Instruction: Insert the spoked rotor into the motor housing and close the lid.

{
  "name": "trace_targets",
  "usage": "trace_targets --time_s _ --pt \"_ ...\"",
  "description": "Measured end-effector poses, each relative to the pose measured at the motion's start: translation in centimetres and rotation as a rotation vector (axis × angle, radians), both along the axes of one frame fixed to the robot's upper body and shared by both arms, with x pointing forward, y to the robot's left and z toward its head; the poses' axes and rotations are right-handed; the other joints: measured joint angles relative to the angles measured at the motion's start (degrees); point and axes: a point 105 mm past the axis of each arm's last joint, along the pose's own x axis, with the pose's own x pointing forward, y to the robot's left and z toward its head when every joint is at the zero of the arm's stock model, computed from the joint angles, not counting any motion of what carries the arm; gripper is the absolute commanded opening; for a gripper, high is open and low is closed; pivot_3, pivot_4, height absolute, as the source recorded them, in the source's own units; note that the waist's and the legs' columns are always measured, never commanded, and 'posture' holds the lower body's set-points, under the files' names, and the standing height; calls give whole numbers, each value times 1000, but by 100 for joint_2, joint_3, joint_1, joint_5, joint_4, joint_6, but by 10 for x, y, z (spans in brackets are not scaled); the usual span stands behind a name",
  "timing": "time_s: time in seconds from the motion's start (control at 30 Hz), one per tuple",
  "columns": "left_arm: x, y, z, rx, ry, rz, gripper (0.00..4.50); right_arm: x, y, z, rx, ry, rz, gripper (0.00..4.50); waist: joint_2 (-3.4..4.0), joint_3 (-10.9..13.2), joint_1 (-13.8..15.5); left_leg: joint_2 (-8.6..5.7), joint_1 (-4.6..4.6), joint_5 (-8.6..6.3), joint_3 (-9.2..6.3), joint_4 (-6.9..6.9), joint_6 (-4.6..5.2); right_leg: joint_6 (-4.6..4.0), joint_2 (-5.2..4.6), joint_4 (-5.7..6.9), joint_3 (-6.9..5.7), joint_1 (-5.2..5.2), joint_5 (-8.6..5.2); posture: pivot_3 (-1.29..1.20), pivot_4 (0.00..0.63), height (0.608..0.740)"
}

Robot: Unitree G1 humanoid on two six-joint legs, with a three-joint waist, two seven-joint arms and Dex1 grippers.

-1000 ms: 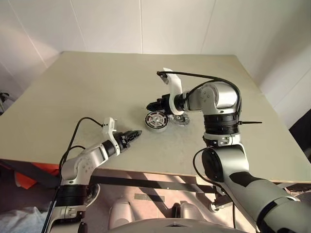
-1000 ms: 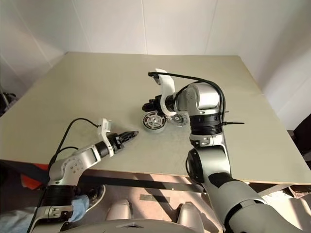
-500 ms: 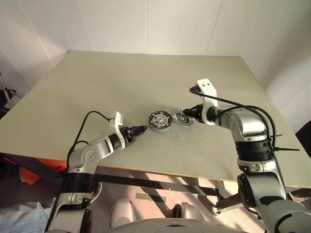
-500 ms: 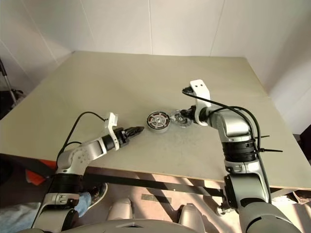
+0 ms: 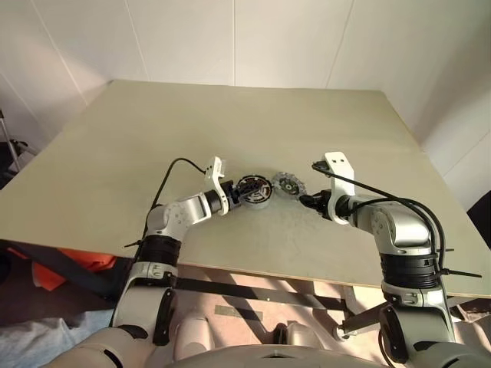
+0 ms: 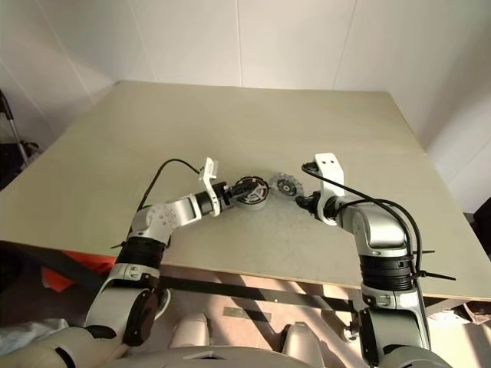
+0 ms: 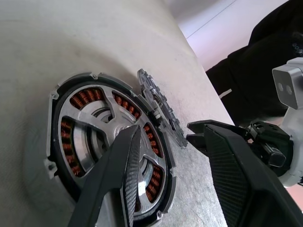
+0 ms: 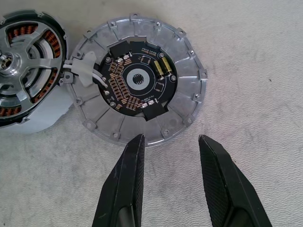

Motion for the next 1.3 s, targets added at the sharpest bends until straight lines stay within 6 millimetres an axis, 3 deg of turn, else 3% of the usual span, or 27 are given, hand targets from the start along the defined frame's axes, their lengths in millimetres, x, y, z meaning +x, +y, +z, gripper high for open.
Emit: trace_targets --time_s 0.27,0.47,0.67,0.83,0.97,1.1,1.3 --pt "3 -9 -1 22 -12 7 2252 1 -2 0 4 -5 -23 1985 2 -2 12 -5 10 2 -5 2 -4 6 -6 -7 -3 23 1 0 0 740" --pt "-1 -16 5 -101 67 1 2252 2 2 0 10 -11 -27 1985 2 -2 9 -5 -13 2 -5 0 -2 5 -5 -9 -4 3 2 0 0 740" --pt "1 -20 -1 -96 118 14 2252 3 -1 1 55 -8 -72 1985 2 -2 4 -4 -13 1 -5 -7 -1 5 -2 -13 -4 -2 1 0 0 740" --pt "2 -20 -3 -70 120 27 2252 8 -6 11 317 47 -234 1985 4 -3 -9 -5 1 3 -5 -6 -4 26 -3 -10 -2 6 -11 0 0 740" --pt "2 -20 -3 -56 114 23 2252 6 -23 14 565 133 -429 1985 5 -8 -12 -5 2 6 -5 -10 -10 42 -2 -10 -2 5 -20 0 0 740" --pt "1 -18 -3 -44 103 19 2252 -4 -28 -5 648 208 -534 1985 30 -24 -8 -7 7 11 -4 -33 -18 12 -2 -13 -2 0 -2 0 0 740" --pt "1 -17 -5 -16 93 17 2252 -7 -14 -7 709 214 -542 1985 55 -39 -15 -8 24 24 -4 -59 -41 50 0 -16 -2 -3 -25 0 0 740"
